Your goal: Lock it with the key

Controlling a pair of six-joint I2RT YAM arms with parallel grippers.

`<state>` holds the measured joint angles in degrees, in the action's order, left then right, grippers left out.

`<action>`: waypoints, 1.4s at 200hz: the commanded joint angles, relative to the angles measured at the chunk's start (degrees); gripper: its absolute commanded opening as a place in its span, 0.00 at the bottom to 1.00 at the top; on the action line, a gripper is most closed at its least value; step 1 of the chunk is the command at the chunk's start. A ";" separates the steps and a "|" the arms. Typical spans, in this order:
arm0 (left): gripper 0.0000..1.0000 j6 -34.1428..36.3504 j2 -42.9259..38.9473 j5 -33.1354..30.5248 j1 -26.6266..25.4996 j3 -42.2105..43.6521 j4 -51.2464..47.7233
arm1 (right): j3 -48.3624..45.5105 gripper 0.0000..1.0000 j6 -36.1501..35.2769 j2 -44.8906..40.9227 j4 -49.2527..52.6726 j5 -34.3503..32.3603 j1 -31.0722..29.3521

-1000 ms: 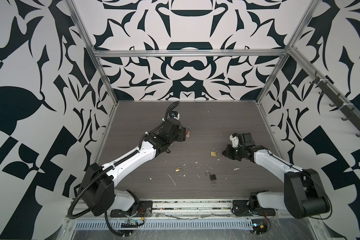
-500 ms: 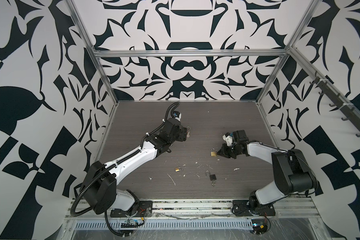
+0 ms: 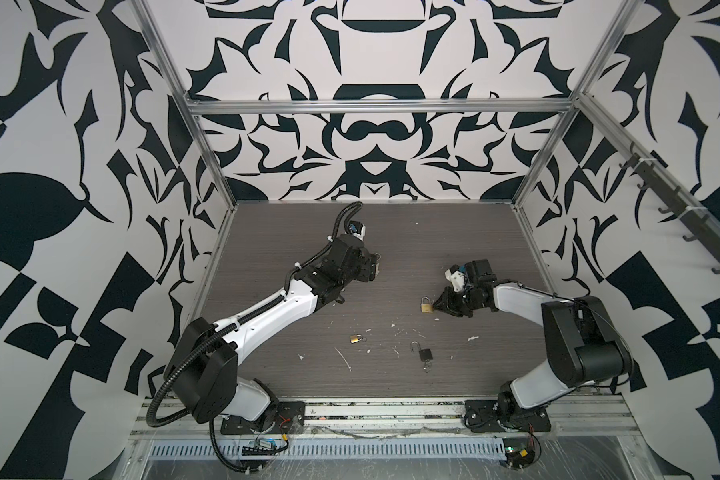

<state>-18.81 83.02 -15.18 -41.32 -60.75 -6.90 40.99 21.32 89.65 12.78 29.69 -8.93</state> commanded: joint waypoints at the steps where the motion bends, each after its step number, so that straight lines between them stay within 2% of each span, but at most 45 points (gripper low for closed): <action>1: 0.74 -0.86 0.14 0.37 0.10 -1.52 -0.66 | 1.50 0.27 -0.84 -3.23 1.78 -1.93 0.14; 36: 0.78 -2.33 -0.79 -3.20 0.10 -1.59 -2.49 | 3.43 0.37 -0.72 -8.03 5.47 -5.69 0.19; 57: 1.00 -6.35 -1.83 -8.70 0.10 -1.70 -6.06 | 4.35 0.47 -0.49 -14.46 7.38 -8.34 -0.10; 84: 0.99 -13.28 -3.77 -11.10 0.19 -1.22 -11.27 | 5.93 0.64 -2.78 -22.49 12.17 -12.64 -3.04; 106: 0.99 -23.25 -4.69 -7.54 0.19 -1.71 -19.92 | 5.60 0.76 -4.75 -27.42 15.84 -16.76 -8.55; 132: 0.99 -36.47 -3.63 0.05 -2.06 -1.49 -27.77 | 5.04 0.82 -5.53 -30.08 22.24 -19.30 -15.81; 161: 0.93 -41.75 1.62 11.51 -7.13 -3.90 -33.46 | 4.44 0.83 -1.88 -31.33 31.91 -20.16 -20.43; 179: 0.92 -42.26 6.42 17.29 -9.51 -7.03 -39.66 | 3.67 0.83 1.75 -34.00 31.39 -26.22 -29.34; 190: 0.91 -42.27 8.29 19.13 -10.60 -7.76 -42.82 | 3.14 0.83 3.55 -34.08 31.33 -28.29 -31.87; 211: 0.90 -41.98 7.85 19.92 -11.67 -6.14 -43.80 | 2.69 0.81 6.90 -31.24 33.04 -33.95 -35.75; 237: 0.90 -41.11 2.30 18.05 -11.85 -1.51 -43.38 | 1.93 0.78 11.12 -25.98 35.11 -40.10 -39.88; 280: 0.90 -37.69 -7.41 11.41 -11.81 3.82 -42.99 | -0.74 0.72 16.76 -20.95 28.57 -38.59 -43.37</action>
<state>-58.28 79.83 0.64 -53.12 -58.61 -47.29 40.73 32.97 68.12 44.29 -6.85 -51.24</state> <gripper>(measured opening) 0.901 0.731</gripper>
